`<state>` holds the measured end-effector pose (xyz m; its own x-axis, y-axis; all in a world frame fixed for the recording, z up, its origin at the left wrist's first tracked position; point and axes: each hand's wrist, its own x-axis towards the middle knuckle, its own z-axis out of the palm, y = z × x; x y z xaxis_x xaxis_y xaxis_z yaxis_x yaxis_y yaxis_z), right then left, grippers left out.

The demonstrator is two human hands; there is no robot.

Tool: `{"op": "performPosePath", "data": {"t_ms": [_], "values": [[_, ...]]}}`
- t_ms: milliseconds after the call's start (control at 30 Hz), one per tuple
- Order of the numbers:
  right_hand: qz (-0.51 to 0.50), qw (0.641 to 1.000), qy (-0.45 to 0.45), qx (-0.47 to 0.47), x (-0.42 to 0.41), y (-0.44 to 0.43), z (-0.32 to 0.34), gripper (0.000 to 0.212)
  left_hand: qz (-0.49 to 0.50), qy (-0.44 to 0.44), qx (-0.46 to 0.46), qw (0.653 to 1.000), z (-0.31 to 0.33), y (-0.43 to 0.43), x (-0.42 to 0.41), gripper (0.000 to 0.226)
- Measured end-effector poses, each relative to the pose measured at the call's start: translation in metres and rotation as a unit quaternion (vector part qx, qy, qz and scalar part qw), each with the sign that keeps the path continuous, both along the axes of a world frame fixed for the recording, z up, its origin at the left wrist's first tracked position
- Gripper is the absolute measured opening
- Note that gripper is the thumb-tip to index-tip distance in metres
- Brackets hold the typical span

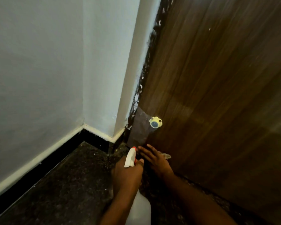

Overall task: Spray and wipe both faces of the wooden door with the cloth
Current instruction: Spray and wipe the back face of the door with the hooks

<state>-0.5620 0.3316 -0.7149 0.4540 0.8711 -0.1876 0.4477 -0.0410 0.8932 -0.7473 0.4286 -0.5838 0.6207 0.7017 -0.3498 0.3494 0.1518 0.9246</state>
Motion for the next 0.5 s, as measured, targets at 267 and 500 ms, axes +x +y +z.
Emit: {"op": "performPosePath", "data": {"t_ms": [267,500], "values": [[0.139,0.974,-0.164,0.076,0.02,0.037,0.104,0.065,0.012,-0.018,-0.006,1.0,0.002,0.032,0.018,0.036],[0.104,0.991,-0.085,0.002,0.003,0.071,0.095,0.07,0.013,-0.004,-0.019,1.0,0.001,0.003,0.012,0.035]]}}
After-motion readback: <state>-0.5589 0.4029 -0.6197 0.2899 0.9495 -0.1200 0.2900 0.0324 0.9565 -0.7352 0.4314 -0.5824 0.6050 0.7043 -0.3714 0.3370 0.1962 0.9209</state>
